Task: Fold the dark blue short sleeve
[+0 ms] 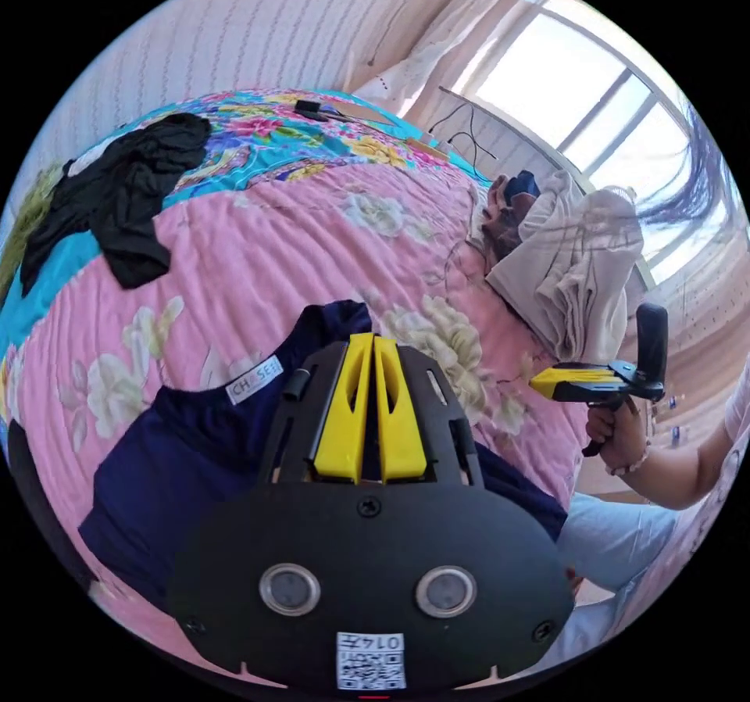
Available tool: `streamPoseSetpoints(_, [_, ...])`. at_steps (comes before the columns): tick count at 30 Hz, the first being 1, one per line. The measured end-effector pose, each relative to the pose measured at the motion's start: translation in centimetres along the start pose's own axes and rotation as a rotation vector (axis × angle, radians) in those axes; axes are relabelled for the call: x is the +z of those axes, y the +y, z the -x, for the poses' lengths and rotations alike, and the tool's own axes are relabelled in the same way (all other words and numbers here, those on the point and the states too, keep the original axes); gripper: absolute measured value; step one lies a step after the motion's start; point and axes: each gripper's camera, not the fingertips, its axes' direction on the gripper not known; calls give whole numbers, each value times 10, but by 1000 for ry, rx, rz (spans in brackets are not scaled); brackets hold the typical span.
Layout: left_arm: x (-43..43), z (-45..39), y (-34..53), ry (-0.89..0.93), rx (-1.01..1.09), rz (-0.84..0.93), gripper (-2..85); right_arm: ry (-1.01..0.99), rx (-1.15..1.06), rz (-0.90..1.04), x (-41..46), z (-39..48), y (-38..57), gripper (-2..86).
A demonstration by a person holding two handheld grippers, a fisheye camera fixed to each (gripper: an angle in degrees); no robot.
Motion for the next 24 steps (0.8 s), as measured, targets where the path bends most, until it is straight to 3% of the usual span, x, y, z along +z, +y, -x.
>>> streamPoseSetpoints(5, [11,-13,-4,-62,46,55,-10,-163,79,79,24,-25,8,43])
streamPoseSetpoints(15, [-5,25,82,-118,-236,151,-10,-188,99,152,48,-32,12,40])
streamPoseSetpoints(21, [5,26,103,-89,-288,115,-10,-191,62,175,57,-17,17,64])
streamPoseSetpoints(24, [2,22,107,-73,-305,93,-10,-228,68,185,65,-14,16,29])
